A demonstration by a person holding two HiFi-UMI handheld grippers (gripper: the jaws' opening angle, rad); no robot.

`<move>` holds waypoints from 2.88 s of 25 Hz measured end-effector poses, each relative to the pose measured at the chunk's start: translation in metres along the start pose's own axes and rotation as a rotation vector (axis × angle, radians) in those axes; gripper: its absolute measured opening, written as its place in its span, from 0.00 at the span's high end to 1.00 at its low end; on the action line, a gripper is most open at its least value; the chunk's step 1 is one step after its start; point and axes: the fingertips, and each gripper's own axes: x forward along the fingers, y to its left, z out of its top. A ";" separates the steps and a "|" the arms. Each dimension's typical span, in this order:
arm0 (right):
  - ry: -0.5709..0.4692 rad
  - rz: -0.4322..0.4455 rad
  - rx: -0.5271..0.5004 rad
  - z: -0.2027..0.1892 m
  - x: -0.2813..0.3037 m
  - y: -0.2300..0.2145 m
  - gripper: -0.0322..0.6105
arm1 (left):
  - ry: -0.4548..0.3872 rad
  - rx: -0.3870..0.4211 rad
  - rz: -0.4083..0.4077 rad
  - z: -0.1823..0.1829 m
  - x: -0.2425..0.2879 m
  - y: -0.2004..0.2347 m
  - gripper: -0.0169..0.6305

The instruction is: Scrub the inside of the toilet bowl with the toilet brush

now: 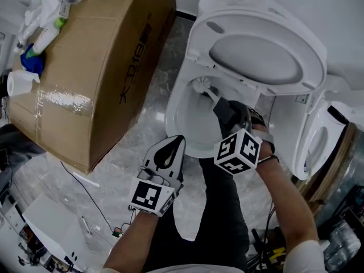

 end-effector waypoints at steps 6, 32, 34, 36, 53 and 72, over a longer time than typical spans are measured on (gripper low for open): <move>-0.017 0.010 -0.020 0.008 -0.002 0.019 0.71 | -0.010 0.002 0.004 0.001 -0.005 0.004 0.96; 0.045 0.034 0.254 -0.086 -0.019 0.154 0.71 | 0.056 0.063 -0.083 -0.044 -0.019 -0.013 0.96; 0.018 0.032 0.235 -0.085 -0.010 0.157 0.71 | 0.047 0.059 -0.091 -0.049 -0.016 -0.015 0.96; -0.007 0.021 0.213 -0.083 -0.001 0.157 0.71 | 0.050 0.056 -0.096 -0.057 -0.013 -0.017 0.96; -0.105 -0.094 0.196 -0.087 0.047 0.088 0.71 | 0.043 0.056 -0.100 -0.081 0.032 -0.017 0.96; 0.003 -0.086 0.099 -0.151 0.029 0.042 0.71 | 0.043 0.053 -0.104 -0.073 0.050 -0.022 0.96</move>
